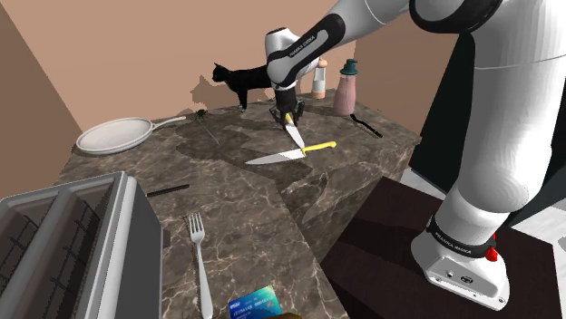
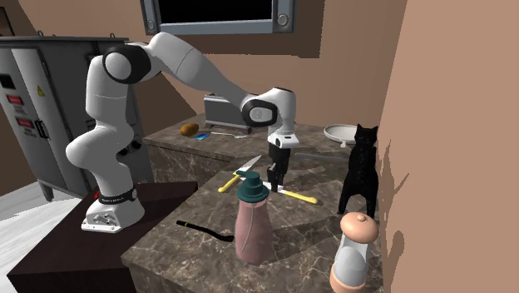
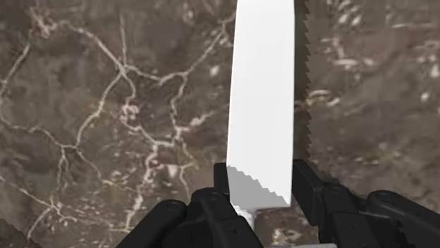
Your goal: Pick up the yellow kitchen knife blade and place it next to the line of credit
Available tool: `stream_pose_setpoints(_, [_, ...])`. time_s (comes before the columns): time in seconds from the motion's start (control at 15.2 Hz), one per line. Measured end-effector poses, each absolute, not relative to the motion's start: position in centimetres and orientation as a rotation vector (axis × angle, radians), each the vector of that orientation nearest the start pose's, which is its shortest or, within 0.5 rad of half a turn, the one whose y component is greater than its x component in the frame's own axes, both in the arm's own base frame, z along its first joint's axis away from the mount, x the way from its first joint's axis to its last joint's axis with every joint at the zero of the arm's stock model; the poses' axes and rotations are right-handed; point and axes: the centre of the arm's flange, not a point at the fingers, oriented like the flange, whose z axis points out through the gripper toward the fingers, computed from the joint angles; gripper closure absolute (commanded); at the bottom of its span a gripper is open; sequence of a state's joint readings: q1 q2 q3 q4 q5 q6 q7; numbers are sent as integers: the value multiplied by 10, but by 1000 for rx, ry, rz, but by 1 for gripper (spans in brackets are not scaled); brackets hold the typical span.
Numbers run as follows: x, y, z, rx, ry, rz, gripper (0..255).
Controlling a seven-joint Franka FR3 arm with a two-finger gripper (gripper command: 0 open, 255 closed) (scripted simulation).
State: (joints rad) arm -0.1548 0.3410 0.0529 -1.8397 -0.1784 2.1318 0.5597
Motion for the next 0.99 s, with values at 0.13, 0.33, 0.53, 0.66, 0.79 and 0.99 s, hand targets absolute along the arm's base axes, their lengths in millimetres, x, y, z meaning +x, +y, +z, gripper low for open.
stream_pose_setpoints(0.13, [624, -74, 349, -3150, 916, 28, 255])
stream_pose_setpoints(0.33, [624, -74, 363, -3150, 916, 28, 255])
stream_pose_setpoints(0.53, [624, -74, 379, -3150, 916, 28, 255])
stream_pose_setpoints(0.66, [623, -73, 390, -3150, 916, 29, 255])
stream_pose_setpoints(0.79, [623, -73, 401, -3150, 916, 28, 255])
stream_pose_setpoints(0.99, [625, -73, 417, -3150, 916, 28, 255])
